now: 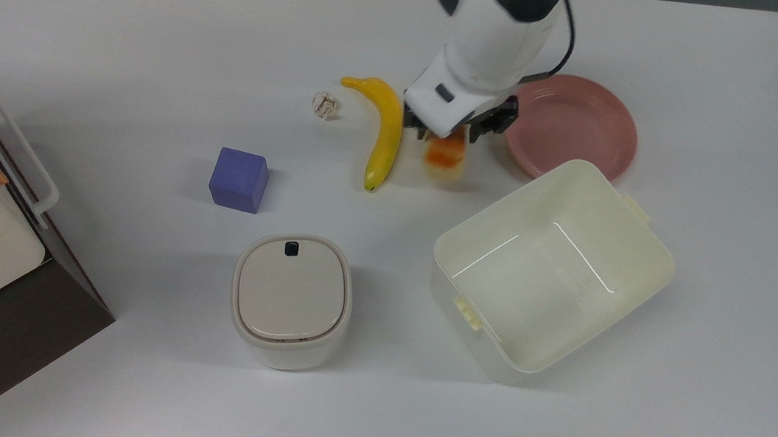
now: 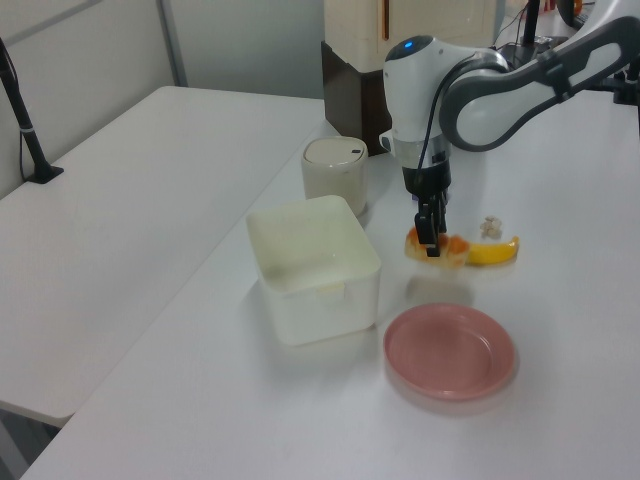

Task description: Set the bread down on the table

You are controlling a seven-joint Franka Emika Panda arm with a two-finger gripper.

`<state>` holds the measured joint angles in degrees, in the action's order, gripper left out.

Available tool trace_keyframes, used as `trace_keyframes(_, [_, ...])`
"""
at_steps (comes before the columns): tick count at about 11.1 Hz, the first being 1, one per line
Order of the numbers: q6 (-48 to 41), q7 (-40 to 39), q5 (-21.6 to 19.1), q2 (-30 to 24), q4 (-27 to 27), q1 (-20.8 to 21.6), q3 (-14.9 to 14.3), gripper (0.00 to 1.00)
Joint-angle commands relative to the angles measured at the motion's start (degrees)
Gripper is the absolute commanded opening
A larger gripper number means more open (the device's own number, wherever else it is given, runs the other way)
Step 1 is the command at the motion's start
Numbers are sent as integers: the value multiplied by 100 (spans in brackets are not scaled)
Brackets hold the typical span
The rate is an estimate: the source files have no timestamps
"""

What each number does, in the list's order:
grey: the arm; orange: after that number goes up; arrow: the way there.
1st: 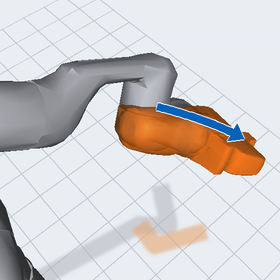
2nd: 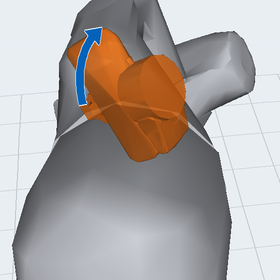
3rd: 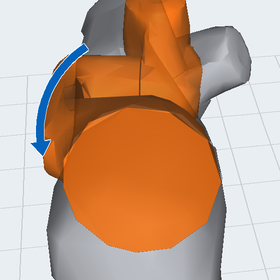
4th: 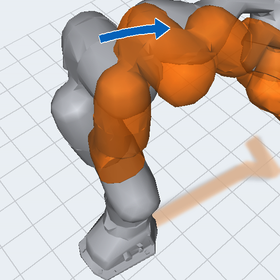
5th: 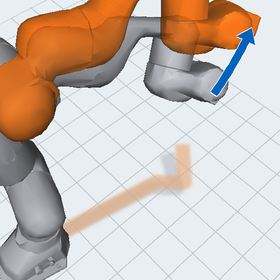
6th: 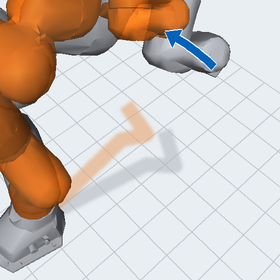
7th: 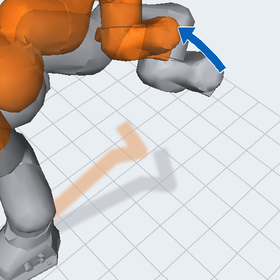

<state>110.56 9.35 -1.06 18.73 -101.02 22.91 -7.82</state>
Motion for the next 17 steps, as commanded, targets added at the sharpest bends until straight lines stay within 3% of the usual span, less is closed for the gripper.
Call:
trace_keyframes(1, [89,-74,18,-79,-23,-163,-80,100])
trace_keyframes(5, [-436,-319,9,-352,415,-321,-501,100])
trace_keyframes(6, [-613,-277,18,-466,565,-409,-510,100])
trace_keyframes(8, [-694,-512,53,-904,776,-1056,-423,100])
trace_keyframes(10, [-798,-646,79,-1265,812,-1410,-396,100])
trace_keyframes(13, [-1535,-637,509,-1363,882,-1482,-353,100])
trace_keyframes(17, [-1740,-663,510,-1469,926,-1587,-335,100])
